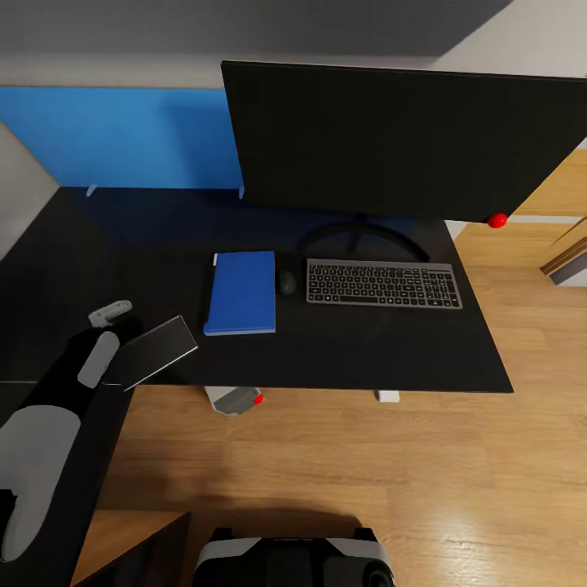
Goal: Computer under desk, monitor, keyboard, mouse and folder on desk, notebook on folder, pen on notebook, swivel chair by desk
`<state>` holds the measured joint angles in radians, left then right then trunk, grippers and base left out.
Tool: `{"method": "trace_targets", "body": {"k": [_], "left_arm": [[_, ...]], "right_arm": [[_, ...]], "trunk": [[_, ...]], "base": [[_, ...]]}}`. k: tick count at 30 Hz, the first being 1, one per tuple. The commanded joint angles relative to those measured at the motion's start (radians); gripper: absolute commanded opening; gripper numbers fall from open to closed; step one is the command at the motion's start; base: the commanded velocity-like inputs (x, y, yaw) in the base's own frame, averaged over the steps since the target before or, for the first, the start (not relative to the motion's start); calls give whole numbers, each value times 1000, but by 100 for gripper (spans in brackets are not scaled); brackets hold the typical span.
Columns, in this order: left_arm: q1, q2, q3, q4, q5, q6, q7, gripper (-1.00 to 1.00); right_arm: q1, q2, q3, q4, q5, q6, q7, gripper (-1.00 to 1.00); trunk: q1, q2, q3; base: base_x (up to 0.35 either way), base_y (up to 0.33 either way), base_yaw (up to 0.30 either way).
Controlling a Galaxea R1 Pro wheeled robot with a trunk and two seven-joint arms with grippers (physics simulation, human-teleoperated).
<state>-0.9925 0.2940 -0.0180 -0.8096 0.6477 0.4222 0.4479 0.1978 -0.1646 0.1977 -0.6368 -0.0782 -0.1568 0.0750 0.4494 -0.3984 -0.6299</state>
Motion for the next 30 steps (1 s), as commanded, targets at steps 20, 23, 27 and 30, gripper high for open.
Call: {"method": "trace_targets", "body": {"k": [20, 23, 27, 30], "left_arm": [[114, 37, -2, -309, 107, 129, 20, 100], [122, 39, -2, -308, 106, 129, 21, 100], [128, 43, -3, -306, 105, 129, 22, 100], [135, 44, -4, -306, 104, 132, 23, 100]], "right_arm": [[-3, 0, 2, -1, -9, 6, 2, 100], [-3, 0, 1, 0, -9, 5, 2, 100], [-3, 0, 1, 0, -8, 3, 1, 100], [-3, 0, 0, 0, -8, 2, 1, 100]], "trunk": [[1, -2, 15], [1, -2, 19], [1, -2, 25], [1, -2, 28]], "base": [[0, 0, -55], [0, 0, -180], [0, 0, -189], [0, 0, -158]]}}
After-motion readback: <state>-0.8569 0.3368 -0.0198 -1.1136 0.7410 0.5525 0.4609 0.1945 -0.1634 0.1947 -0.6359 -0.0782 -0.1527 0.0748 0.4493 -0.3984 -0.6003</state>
